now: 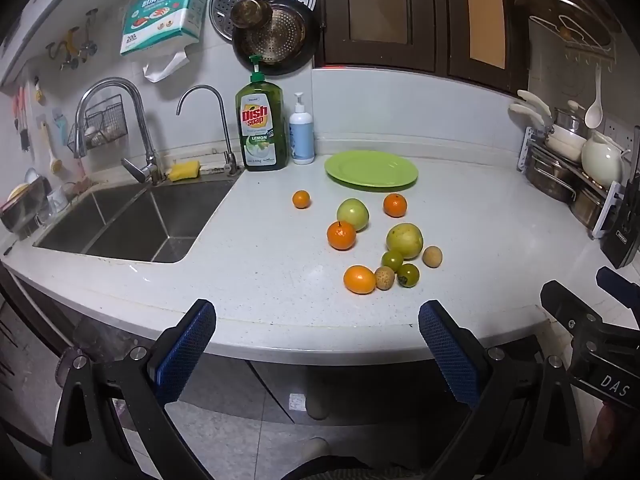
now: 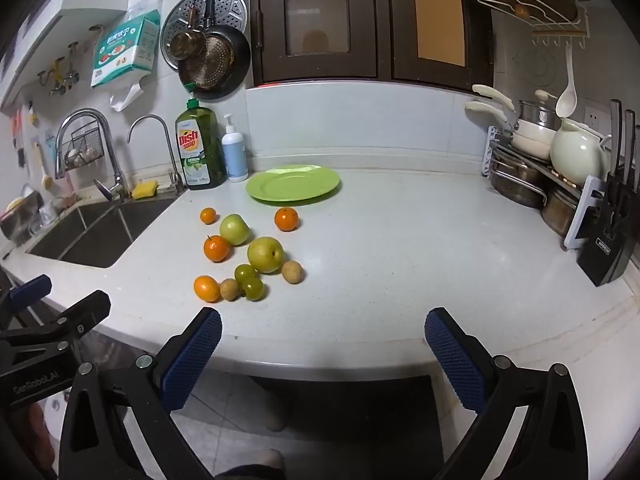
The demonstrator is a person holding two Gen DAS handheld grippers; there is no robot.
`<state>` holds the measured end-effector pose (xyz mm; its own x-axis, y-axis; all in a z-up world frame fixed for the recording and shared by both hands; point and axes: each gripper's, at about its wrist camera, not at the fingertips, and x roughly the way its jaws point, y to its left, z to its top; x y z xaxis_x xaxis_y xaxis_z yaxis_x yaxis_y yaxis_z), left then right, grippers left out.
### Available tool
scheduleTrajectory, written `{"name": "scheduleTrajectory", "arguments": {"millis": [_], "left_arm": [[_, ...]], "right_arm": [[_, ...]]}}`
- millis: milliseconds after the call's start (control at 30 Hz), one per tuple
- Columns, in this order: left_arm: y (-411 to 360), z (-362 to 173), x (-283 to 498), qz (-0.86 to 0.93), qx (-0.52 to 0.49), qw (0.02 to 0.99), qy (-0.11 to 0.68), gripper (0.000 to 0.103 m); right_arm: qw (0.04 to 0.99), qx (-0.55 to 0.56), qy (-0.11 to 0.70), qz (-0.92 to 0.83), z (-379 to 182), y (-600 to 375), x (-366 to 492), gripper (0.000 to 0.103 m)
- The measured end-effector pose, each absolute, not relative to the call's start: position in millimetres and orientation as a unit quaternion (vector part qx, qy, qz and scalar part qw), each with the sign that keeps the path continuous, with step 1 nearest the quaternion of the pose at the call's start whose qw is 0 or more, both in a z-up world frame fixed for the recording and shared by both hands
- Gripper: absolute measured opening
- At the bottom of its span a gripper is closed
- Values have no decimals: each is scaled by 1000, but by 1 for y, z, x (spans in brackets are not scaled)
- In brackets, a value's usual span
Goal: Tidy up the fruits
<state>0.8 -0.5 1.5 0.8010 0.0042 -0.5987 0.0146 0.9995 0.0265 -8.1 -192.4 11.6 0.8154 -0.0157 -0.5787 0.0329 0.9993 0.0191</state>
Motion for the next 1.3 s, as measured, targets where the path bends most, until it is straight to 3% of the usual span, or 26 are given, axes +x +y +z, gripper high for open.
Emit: {"name": "scheduleTrajectory", "arguments": {"millis": [1300], "left_arm": [[-1, -4, 1, -3, 15, 947, 320, 103]], "right_arm": [[952, 13, 304, -12, 10, -192, -8, 103]]}}
